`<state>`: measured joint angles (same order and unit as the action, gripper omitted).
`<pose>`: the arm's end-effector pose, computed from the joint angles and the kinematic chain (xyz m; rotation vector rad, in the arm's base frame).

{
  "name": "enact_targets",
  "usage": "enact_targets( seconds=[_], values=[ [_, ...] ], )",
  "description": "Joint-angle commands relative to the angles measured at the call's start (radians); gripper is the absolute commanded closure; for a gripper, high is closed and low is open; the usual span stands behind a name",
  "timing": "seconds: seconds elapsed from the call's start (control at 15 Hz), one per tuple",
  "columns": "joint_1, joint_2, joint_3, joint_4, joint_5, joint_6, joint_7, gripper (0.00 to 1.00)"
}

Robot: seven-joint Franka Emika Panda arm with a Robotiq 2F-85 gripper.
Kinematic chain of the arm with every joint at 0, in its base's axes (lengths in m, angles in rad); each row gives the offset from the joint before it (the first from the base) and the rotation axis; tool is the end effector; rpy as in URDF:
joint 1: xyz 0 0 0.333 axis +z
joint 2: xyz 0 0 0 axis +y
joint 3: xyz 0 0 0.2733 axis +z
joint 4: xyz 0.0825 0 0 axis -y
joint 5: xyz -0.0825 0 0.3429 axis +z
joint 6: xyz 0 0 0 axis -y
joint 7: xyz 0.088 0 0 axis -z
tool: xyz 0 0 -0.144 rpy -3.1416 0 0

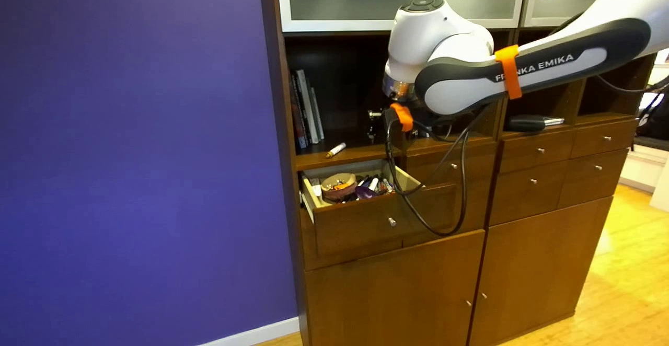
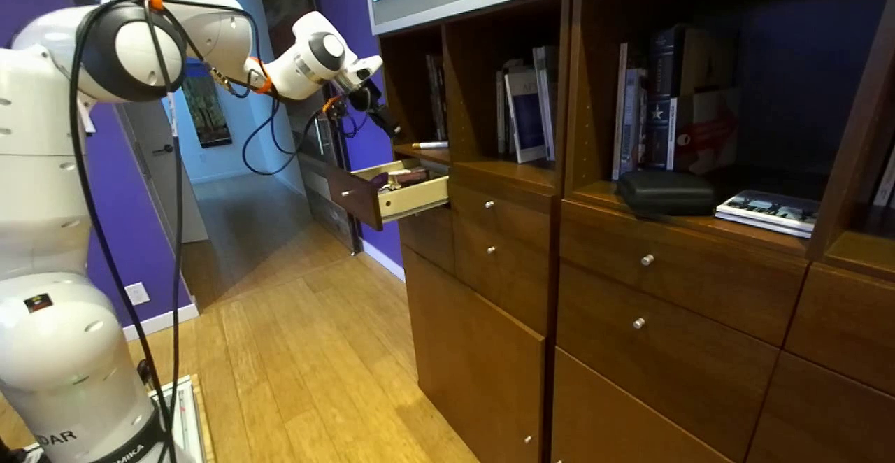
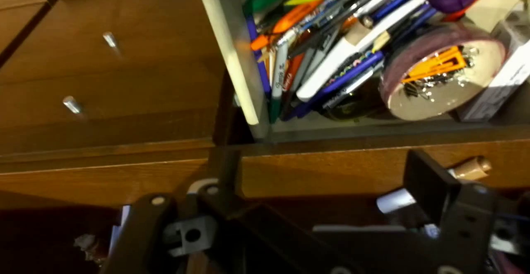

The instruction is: Put the white marker inside the drawer

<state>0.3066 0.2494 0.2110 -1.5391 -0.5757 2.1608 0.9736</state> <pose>0.5776 0.2703 0.4941 2.8833 -0.3467 0.8973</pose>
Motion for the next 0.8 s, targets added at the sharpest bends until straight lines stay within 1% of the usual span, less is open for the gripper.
enact_targets(
  seconds=[0.0,0.27,0.73],
  values=[
    [0.087,0.165,-0.043,0.21,-0.088,0.008,0.055,0.0],
    [0.173,0.325,-0.108,0.416,-0.143,-0.001,0.094,0.0],
    [0.264,0.566,-0.229,0.732,-0.131,-0.015,0.109,0.0]
  ],
)
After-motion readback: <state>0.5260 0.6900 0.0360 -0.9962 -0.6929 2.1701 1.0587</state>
